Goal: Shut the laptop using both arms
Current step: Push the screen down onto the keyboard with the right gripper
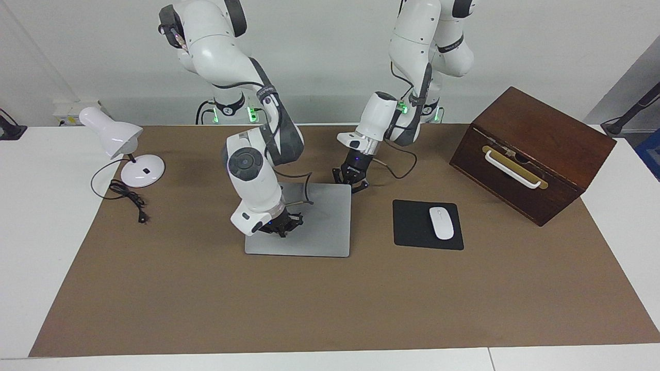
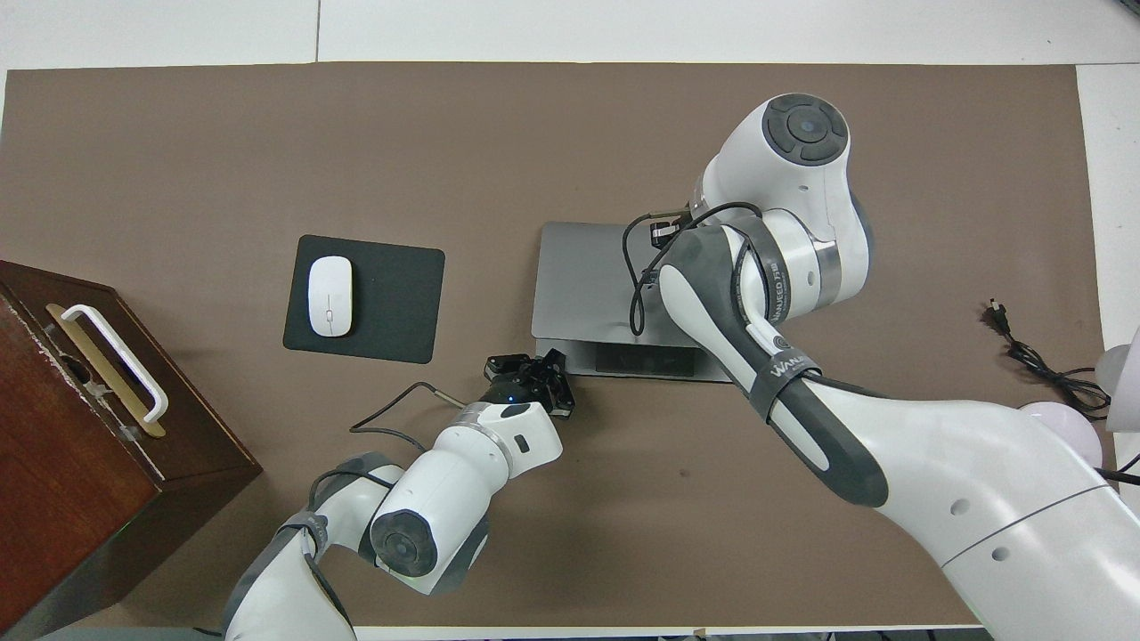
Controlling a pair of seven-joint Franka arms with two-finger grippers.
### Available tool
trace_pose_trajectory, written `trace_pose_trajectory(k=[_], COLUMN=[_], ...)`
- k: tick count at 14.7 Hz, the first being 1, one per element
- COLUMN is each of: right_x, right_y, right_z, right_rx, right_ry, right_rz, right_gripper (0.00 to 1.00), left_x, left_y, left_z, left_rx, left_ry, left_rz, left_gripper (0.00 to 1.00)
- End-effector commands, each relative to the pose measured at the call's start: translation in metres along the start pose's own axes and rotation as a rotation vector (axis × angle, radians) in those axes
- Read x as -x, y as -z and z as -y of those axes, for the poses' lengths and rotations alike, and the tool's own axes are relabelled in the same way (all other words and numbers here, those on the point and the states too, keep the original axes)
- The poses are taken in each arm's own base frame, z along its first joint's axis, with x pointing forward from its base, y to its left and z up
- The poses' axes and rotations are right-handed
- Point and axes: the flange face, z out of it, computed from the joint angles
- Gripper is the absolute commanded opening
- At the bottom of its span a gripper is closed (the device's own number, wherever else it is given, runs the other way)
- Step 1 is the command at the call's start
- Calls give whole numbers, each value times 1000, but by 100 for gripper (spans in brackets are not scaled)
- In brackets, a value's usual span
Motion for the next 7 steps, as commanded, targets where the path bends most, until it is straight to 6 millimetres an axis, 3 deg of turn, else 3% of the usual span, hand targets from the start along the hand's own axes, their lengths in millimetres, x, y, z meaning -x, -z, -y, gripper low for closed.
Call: trace_pose_trajectory(k=[1,7], right_x=[3,3], right_y=[-16,-22], right_z=[-4,-5], right_rx=[8,8], right_ry=[23,23], right_rz=[-12,-20], right_gripper=[0,0], left_x=[15,14], left_y=[-24,-25], left_z=[1,2], left_rx=[-5,-8], left_ry=[-24,-21], left_rz=[35,34], left_gripper=[0,0])
